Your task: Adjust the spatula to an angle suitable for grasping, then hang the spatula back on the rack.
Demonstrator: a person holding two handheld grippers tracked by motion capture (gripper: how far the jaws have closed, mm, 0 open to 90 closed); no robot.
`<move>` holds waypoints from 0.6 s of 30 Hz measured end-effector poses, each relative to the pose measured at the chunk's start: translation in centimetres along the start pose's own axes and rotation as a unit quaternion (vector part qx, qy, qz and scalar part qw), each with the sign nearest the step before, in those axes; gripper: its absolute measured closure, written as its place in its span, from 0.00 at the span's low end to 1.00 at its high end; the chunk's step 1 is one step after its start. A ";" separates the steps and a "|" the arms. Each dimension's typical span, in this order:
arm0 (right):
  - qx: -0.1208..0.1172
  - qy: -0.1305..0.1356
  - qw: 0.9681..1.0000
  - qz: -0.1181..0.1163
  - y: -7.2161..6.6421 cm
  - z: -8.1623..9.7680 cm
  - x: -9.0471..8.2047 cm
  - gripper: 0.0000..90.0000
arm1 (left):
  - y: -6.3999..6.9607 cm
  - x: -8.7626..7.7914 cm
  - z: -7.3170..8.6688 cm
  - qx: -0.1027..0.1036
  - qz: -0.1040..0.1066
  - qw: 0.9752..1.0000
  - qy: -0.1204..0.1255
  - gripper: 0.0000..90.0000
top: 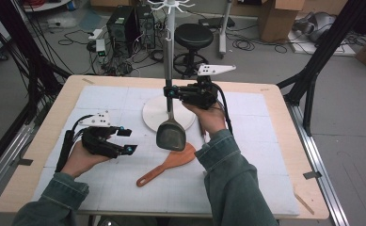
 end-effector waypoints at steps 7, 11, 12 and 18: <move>-0.006 -0.001 1.000 0.001 0.3 -0.6 0.3 0.98 | 0.0 -0.1 0.3 -0.005 -0.001 1.000 0.001 0.34; -0.008 0.005 1.000 0.003 0.4 -1.2 0.4 0.98 | 0.0 -0.2 0.3 -0.005 -0.002 1.000 0.000 0.34; -0.009 0.004 1.000 0.003 0.4 -1.4 0.5 0.98 | 0.0 -0.3 0.4 -0.004 -0.002 1.000 0.000 0.33; -0.015 0.007 1.000 0.002 0.4 -2.3 0.8 0.98 | -0.1 -0.5 0.4 -0.004 -0.004 1.000 0.000 0.33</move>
Point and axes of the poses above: each handheld gripper's, and its own axes: x roughly forward along the jaws, z roughly out of its underside, y roughly to its right, the point moved 2 cm from there along x, roughly forward along the jaws, and after that the axes turned 2 degrees about -x, right-handed, at the moved point
